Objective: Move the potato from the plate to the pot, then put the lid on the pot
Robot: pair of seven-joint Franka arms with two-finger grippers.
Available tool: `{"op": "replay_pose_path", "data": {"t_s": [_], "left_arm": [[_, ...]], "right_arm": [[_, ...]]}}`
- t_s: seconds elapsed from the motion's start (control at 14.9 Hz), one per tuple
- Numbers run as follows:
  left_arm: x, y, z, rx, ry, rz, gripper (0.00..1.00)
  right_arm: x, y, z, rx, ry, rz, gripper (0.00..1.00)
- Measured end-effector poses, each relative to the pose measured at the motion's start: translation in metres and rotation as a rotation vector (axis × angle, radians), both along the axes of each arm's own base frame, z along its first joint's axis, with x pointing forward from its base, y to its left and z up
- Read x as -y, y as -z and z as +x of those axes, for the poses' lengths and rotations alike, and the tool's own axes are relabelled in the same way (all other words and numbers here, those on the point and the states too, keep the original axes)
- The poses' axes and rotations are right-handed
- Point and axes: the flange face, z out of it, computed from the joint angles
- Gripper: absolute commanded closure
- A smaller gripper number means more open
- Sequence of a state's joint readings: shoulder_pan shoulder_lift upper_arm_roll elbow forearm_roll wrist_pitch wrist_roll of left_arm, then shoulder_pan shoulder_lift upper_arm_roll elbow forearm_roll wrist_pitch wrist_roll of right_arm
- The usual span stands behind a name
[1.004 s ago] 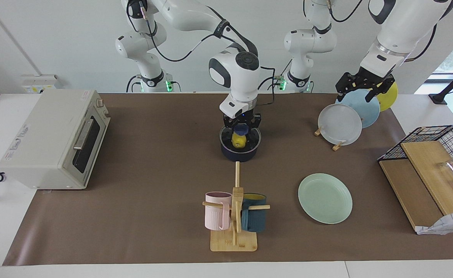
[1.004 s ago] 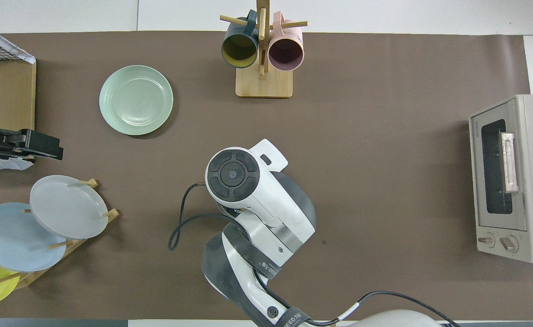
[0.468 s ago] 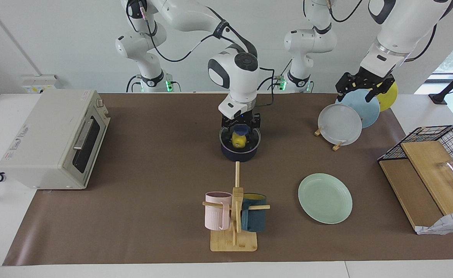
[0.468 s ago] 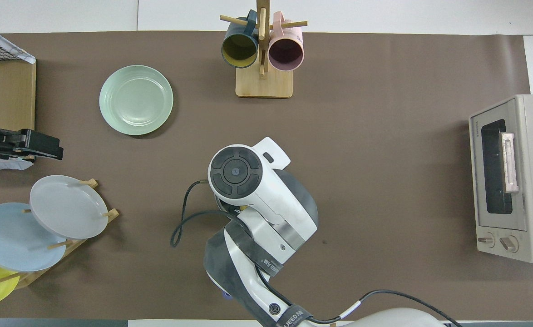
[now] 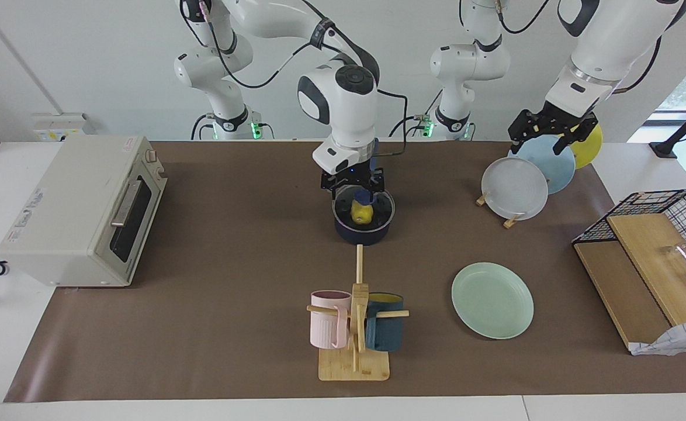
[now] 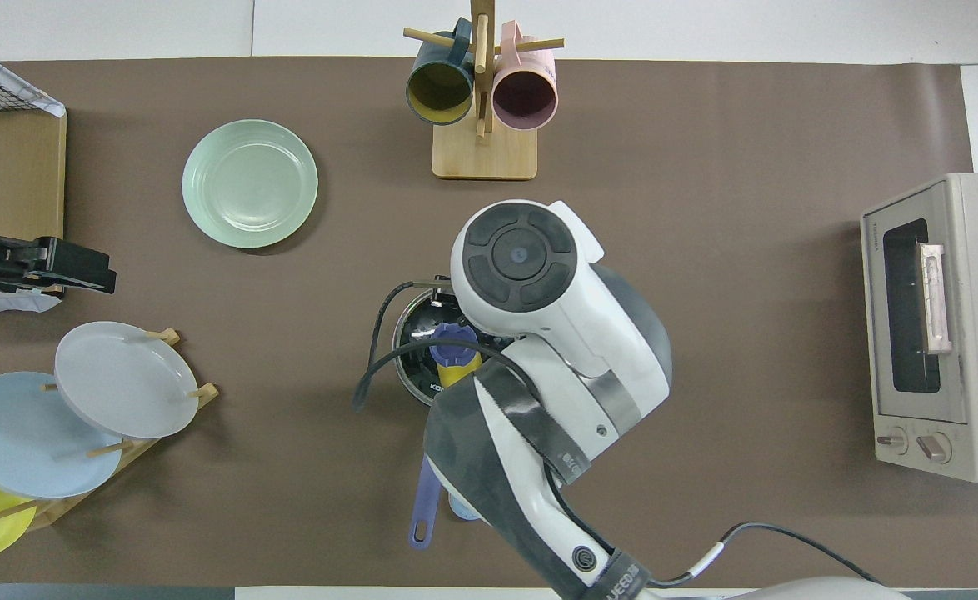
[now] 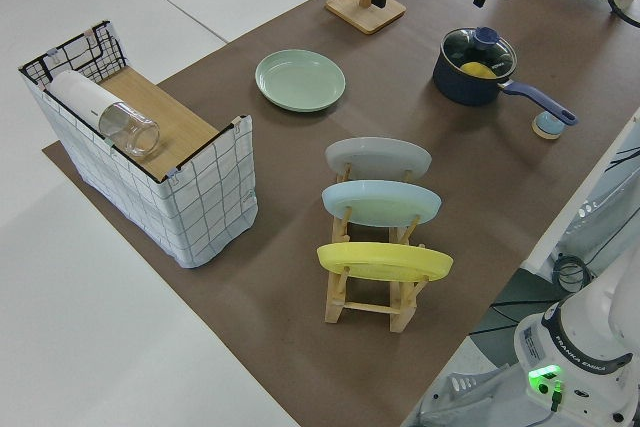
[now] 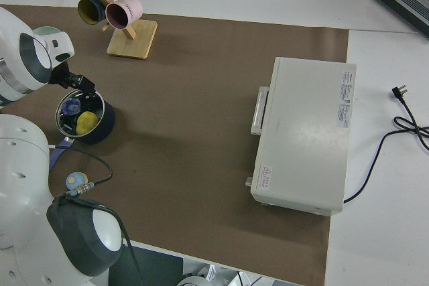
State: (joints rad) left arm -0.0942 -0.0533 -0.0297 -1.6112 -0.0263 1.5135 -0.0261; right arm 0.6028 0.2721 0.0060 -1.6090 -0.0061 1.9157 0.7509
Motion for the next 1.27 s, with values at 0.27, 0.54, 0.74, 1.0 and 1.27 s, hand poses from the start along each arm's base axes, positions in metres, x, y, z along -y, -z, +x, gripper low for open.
{"op": "replay_pose_path", "data": {"t_s": [0.27,0.54,0.74,1.0,1.27], "left_arm": [[0.0,0.0,0.0,0.0,0.0,0.0,0.0],[0.0,0.0,0.0,0.0,0.0,0.0,0.0],[0.0,0.0,0.0,0.0,0.0,0.0,0.0],[0.0,0.0,0.0,0.0,0.0,0.0,0.0],[0.0,0.0,0.0,0.0,0.0,0.0,0.0]], "right_arm": [[0.097,-0.054,0.024,-0.034,-0.053,-0.026,0.0],[0.197,-0.092,0.034,-0.057,-0.138,-0.044,0.0],[0.244,-0.105,0.034,-0.078,-0.175,-0.047,0.0],[0.264,-0.124,0.017,-0.11,-0.177,-0.092,0.0],[0.282,-0.144,0.004,-0.108,-0.166,-0.112,0.0]]}}
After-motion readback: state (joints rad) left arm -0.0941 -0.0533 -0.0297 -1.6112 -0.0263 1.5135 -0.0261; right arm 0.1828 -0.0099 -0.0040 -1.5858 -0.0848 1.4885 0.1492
